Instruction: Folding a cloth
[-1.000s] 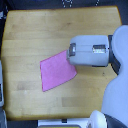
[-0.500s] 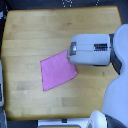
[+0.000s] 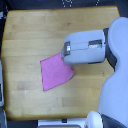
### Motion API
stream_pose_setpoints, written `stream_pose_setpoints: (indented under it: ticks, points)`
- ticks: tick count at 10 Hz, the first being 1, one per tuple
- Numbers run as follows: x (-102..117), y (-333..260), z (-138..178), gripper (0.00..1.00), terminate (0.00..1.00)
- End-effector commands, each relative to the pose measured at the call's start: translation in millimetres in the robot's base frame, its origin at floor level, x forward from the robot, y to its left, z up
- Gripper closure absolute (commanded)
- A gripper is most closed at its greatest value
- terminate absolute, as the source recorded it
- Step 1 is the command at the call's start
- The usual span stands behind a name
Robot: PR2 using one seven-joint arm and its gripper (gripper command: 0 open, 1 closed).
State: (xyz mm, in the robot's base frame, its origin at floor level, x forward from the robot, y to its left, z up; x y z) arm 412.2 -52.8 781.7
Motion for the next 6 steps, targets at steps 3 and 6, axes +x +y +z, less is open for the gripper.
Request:
stream_pose_setpoints:
  ticks: [3, 6]
  points:
    - [-44.6, 154.9, 18.4, 1.0, 0.0]
    - [-53.0, 198.6, 17.0, 1.0, 0.0]
